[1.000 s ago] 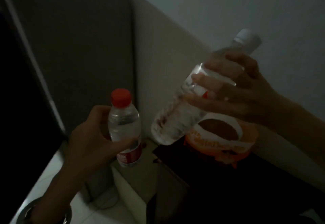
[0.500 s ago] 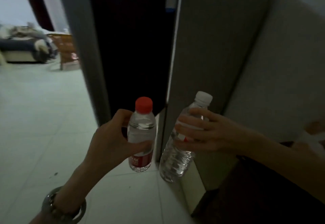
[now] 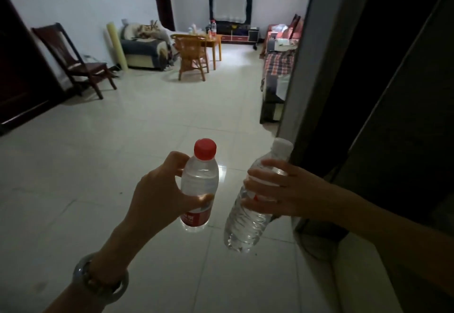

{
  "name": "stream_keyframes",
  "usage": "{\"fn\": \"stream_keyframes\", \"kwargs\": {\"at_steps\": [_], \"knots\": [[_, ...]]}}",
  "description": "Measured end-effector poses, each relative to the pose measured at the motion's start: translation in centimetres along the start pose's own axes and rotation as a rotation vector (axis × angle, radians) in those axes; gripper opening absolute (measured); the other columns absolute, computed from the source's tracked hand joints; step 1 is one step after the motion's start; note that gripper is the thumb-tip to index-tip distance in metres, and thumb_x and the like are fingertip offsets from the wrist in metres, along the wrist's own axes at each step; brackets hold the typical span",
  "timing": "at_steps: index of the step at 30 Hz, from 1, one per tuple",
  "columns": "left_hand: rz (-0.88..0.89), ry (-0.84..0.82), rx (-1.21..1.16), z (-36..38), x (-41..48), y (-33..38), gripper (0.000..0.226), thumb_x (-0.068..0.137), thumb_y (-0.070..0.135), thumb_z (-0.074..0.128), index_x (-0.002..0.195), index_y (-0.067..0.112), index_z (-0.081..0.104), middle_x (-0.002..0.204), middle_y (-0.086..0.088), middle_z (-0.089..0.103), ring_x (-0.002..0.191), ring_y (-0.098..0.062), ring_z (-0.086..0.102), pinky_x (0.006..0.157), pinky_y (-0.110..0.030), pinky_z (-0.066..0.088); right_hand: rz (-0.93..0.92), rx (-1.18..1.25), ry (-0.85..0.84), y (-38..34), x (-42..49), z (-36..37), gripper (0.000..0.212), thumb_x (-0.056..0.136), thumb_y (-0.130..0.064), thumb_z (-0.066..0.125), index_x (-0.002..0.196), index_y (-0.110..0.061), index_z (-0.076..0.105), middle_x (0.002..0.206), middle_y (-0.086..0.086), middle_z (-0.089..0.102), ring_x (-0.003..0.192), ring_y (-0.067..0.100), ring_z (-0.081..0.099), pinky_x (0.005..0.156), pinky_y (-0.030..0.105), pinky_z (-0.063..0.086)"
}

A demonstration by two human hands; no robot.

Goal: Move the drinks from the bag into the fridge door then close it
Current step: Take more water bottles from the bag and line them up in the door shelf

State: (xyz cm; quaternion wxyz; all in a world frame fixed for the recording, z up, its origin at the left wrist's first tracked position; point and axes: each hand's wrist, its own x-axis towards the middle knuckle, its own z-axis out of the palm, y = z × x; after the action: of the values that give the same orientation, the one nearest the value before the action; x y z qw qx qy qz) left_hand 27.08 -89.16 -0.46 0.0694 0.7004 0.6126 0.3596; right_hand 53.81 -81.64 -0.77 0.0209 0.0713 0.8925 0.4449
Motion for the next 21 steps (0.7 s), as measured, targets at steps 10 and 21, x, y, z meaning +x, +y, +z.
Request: {"fn": "stream_keyframes", "kwargs": {"at_steps": [10,21], "knots": [[-0.046,0.023,0.001,-2.0,5.3,-10.5,0.079,0.049,0.047,0.081,0.111,0.009,0.051,0.101,-0.004,0.067,0.082,-0.013,0.059,0.073,-0.029,0.05,0.259,0.43,-0.247,0.4,12.2,3.7,0.074,0.045,-0.028,0.09,0.112,-0.029,0.058,0.115,0.003,0.064,0.11,0.028,0.057,0.097,0.049,0.042],[0.044,-0.085,-0.056,4.1,19.2,-15.3,0.075,0.049,0.036,0.087,0.109,0.013,0.049,0.096,0.004,0.063,0.082,-0.014,0.061,0.069,-0.028,0.051,0.52,0.619,-0.439,5.6,15.9,12.5,0.067,0.052,-0.033,0.086,0.112,-0.03,0.057,0.117,0.005,0.061,0.11,0.029,0.055,0.097,0.053,0.037]]}}
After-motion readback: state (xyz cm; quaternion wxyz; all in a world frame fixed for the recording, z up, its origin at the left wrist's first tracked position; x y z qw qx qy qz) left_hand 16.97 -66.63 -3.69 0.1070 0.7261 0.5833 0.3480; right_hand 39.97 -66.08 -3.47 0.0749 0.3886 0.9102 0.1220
